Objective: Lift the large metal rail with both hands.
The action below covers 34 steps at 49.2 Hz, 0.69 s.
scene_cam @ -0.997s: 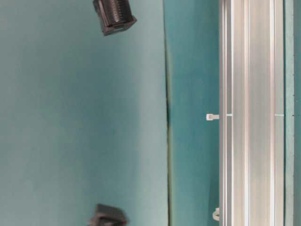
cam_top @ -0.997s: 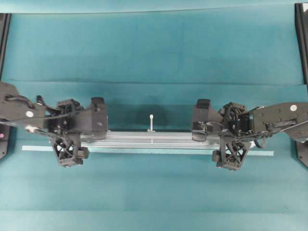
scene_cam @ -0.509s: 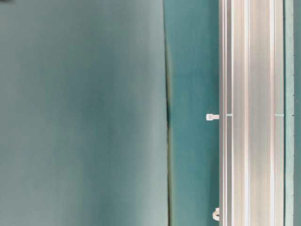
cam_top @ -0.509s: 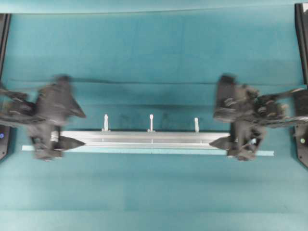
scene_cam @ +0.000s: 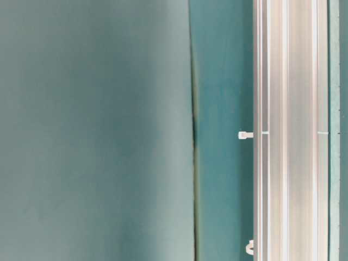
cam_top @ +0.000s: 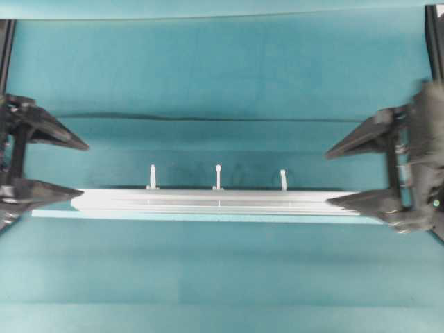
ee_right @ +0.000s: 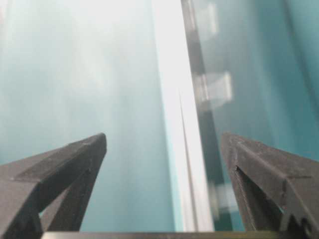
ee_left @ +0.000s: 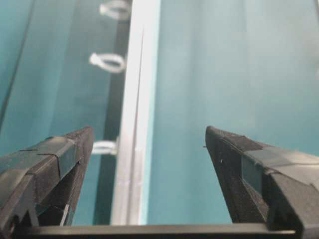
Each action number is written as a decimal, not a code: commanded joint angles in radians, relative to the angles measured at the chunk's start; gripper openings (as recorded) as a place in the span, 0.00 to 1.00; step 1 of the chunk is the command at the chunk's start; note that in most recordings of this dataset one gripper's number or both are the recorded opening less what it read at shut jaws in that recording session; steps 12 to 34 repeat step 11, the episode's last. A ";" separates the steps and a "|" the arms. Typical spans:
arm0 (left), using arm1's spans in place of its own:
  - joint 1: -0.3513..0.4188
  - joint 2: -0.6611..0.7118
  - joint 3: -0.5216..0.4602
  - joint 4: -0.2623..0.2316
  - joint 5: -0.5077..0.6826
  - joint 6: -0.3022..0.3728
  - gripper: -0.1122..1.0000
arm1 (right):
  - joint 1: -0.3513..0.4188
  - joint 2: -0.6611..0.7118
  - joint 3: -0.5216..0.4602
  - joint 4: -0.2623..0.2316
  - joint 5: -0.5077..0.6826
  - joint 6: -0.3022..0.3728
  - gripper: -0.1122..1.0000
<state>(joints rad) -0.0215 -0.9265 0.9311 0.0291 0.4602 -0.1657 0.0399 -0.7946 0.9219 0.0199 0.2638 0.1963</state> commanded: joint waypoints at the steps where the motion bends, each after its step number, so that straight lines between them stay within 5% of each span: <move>1: -0.002 -0.025 -0.014 0.002 -0.008 -0.005 0.96 | 0.005 -0.049 0.002 0.003 -0.069 0.008 0.97; 34: -0.002 -0.083 -0.020 0.002 -0.046 -0.009 0.96 | 0.005 -0.146 0.028 0.003 -0.078 0.009 0.97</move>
